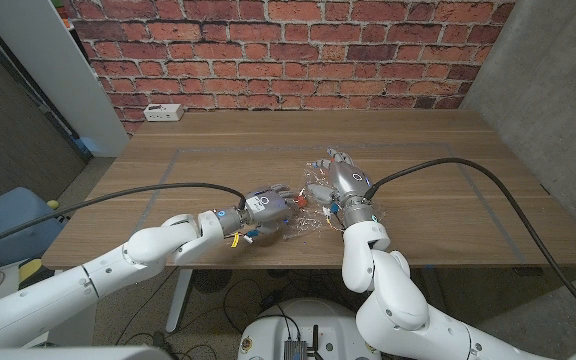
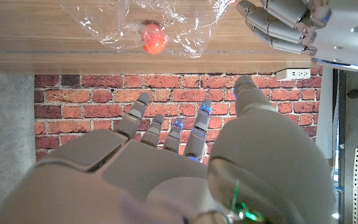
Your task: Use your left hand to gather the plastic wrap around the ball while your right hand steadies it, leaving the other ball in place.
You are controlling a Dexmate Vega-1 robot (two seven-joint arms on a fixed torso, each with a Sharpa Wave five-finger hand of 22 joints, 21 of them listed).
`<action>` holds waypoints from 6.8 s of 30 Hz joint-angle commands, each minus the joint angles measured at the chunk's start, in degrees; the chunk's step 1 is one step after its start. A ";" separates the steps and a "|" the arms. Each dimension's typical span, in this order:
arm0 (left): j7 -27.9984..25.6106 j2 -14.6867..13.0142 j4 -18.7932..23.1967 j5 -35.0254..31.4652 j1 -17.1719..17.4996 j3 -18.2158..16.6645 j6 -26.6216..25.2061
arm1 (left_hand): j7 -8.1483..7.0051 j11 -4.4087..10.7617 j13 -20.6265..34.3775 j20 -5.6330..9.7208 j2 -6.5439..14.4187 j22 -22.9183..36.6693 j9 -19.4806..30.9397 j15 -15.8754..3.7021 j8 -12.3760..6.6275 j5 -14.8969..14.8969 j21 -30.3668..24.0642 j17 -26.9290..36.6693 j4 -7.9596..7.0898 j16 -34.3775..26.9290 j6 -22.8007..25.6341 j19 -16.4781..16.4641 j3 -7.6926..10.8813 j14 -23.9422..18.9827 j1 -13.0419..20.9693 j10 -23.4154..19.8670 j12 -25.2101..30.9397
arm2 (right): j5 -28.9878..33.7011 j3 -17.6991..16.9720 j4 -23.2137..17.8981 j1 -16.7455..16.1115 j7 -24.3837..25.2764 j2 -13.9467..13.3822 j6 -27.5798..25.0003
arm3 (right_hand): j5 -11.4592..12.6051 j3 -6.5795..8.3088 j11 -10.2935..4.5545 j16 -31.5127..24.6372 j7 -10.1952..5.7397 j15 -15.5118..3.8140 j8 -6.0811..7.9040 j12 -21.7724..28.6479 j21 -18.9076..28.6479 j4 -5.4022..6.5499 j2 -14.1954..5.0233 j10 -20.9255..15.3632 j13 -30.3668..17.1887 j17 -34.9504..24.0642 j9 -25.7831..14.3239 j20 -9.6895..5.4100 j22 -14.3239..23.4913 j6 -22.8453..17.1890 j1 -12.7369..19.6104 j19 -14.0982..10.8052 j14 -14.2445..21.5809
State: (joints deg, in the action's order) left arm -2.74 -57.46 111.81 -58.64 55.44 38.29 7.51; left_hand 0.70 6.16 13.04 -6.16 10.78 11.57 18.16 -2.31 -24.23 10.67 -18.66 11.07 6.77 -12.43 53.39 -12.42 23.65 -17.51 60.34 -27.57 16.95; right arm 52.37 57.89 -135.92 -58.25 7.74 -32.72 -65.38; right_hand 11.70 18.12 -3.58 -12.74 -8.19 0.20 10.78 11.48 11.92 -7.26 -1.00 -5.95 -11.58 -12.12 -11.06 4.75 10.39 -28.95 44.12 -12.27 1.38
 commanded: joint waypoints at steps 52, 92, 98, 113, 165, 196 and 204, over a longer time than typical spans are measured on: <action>-2.58 22.55 -28.53 5.93 -30.60 10.19 10.43 | 1.90 1.16 1.97 0.71 -2.97 0.58 8.12 -6.19 -9.63 4.86 -3.04 -0.08 0.98 -0.17 1.54 -3.96 5.50 -6.85 -2.11 -6.80 0.39 | -4.15 -15.40 7.52 -10.43 25.35 3.06 23.61 | -0.01 -1.24 -0.05 -1.47 0.99 -1.41 0.08 1.20 1.36 0.27 -0.94 -3.19 -0.08 -0.31 -0.03 -0.60 0.21 0.83 -1.10 -3.78 3.63; -26.21 31.29 -45.71 -4.44 -38.95 30.56 2.16 | -4.21 2.19 3.81 0.88 -10.29 0.27 3.16 -7.00 -5.57 0.01 -3.43 0.17 1.57 0.35 -8.30 -3.14 -0.16 -7.50 -8.28 -6.15 -1.21 | -7.24 -18.04 7.47 -9.74 24.26 1.49 24.88 | -0.09 -1.76 -0.12 -1.61 1.07 -1.52 0.08 1.01 1.27 0.19 -1.00 -3.49 -0.08 -0.28 0.00 -0.36 0.22 1.24 -1.66 -4.11 4.30; -28.01 30.80 -44.34 -5.82 -37.95 30.62 -1.48 | -8.73 2.63 4.61 0.51 -13.52 0.07 -0.64 -6.32 2.13 1.60 -2.55 0.08 0.99 1.29 -22.23 -1.43 -4.09 -4.19 -10.86 0.00 -3.65 | -6.76 -17.85 7.05 -9.87 23.98 1.43 24.32 | -0.10 -1.85 0.05 -1.65 1.01 -1.51 0.02 1.00 1.26 0.16 -0.97 -3.56 -0.08 -0.26 0.01 -0.34 0.22 1.47 -1.73 -4.15 4.48; -43.39 32.60 -45.26 2.18 -32.21 25.52 -3.43 | -8.48 1.22 4.93 1.19 -4.96 0.13 -6.16 -5.99 9.30 2.81 -2.75 0.06 0.15 -0.46 -26.16 -3.21 -2.07 -6.05 -10.02 1.26 -1.58 | -5.71 -17.77 5.81 -10.19 22.77 0.70 23.88 | -0.10 -2.06 0.03 -1.61 1.09 -1.55 0.01 0.89 1.19 0.09 -0.94 -3.56 -0.08 -0.24 0.02 -0.28 0.23 1.73 -1.90 -4.21 4.56; 7.02 23.17 -23.97 15.07 -27.39 16.05 2.62 | -1.72 -7.20 5.01 -2.96 -10.06 -2.03 -6.57 0.56 9.30 -0.25 -17.81 -0.60 1.42 1.00 -16.74 -28.24 -6.05 -19.46 -31.12 -7.85 -0.07 | -3.36 -17.84 4.20 -11.90 21.50 0.83 23.78 | -0.15 -2.52 0.03 -1.79 1.12 -2.01 0.24 0.89 1.08 0.26 -1.77 -4.39 -0.10 -0.34 0.05 -0.38 0.24 1.58 -2.70 -4.60 5.28; 14.26 22.71 -21.02 13.76 -28.27 16.31 1.60 | -5.15 -6.85 0.64 -6.14 -10.04 -1.22 -7.00 4.57 14.31 -0.24 -2.96 -0.57 -1.01 1.65 -32.02 -10.75 -6.50 -6.19 -38.62 2.51 -5.33 | -2.43 -18.03 3.73 -13.13 21.65 0.88 23.99 | -0.19 -2.74 0.12 -1.77 1.16 -2.04 0.26 0.78 1.01 0.09 -1.94 -4.49 -0.12 -0.30 0.06 -0.31 0.25 1.64 -2.84 -4.73 5.51; 2.24 21.60 -20.77 14.31 -24.61 13.10 4.48 | -6.16 -6.63 0.66 -6.12 -9.65 -1.08 -6.97 3.93 13.77 -0.06 0.12 -0.45 -0.66 2.30 -34.30 -5.72 -6.12 -2.23 -38.99 5.87 -5.65 | -2.63 -18.30 3.59 -13.58 21.78 0.79 24.37 | -0.21 -2.82 0.21 -1.72 1.15 -1.97 0.26 0.74 0.99 0.07 -1.95 -4.49 -0.12 -0.30 0.06 -0.31 0.25 1.65 -2.92 -4.75 5.47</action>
State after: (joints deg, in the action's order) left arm 12.35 -34.54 90.29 -45.35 27.06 54.94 8.68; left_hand -5.31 -0.42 13.48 -12.27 0.86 10.40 11.19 1.78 -10.13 10.12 -19.42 10.28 6.08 -10.43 19.61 -19.67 17.20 -20.83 21.95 -22.52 11.43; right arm 49.74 39.83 -132.12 -71.29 29.42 -31.84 -41.38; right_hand 11.70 15.51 -3.68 -14.01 -7.17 -1.74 10.79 12.33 12.85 -7.34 -2.96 -9.93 -11.59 -12.25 -10.94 4.41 10.52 -27.31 41.71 -16.48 6.56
